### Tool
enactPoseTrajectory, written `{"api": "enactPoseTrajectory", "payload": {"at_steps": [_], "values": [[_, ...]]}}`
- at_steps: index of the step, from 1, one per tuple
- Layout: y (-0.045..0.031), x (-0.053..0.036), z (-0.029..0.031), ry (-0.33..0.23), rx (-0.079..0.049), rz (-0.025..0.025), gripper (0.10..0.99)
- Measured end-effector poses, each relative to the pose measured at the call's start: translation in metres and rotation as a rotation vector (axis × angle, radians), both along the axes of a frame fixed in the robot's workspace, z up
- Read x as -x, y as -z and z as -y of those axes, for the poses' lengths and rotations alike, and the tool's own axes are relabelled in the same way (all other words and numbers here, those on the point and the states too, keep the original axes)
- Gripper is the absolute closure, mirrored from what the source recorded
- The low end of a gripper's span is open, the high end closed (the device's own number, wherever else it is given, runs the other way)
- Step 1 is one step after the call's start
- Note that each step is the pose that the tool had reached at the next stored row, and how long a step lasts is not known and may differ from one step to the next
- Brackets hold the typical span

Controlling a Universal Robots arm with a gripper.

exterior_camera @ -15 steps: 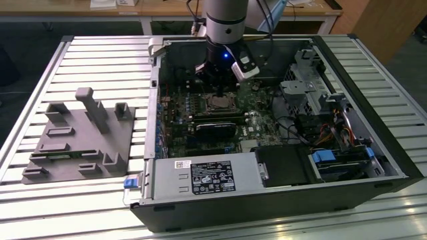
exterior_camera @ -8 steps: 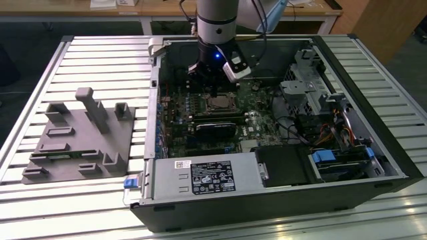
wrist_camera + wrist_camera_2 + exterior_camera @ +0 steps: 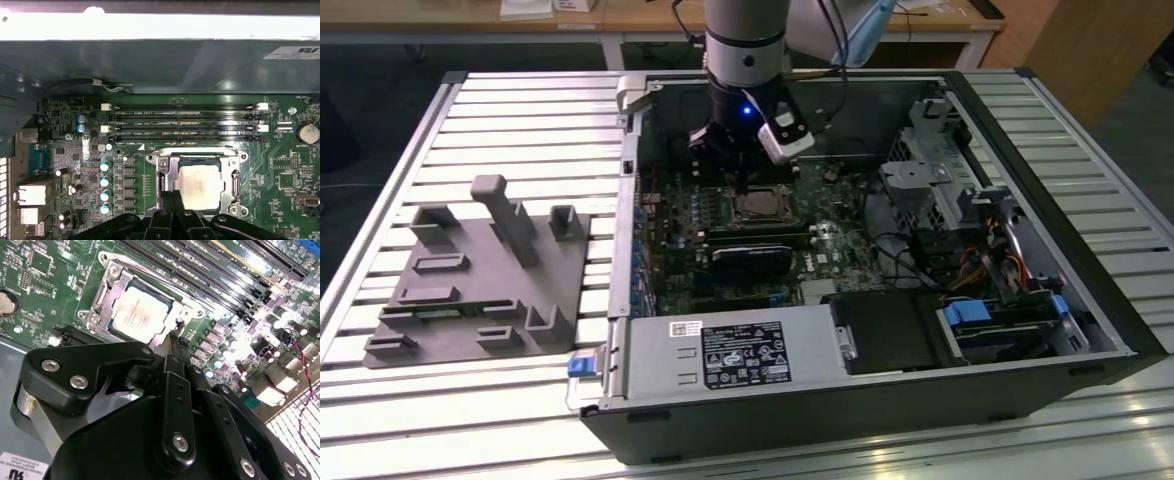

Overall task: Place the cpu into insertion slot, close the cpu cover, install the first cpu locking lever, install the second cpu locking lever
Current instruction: 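Install the first cpu locking lever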

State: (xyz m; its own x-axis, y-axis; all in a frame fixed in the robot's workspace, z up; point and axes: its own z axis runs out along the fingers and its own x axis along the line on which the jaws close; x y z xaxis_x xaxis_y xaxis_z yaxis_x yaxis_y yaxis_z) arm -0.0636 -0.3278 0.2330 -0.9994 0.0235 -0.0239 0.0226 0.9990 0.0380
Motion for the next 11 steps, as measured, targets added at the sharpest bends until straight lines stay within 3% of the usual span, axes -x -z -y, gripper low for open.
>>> {"api": "enactPoseTrajectory", "payload": {"at_steps": [11], "values": [[-0.0210,0.0000,0.0000,0.000,0.000,0.0000,0.980]]}}
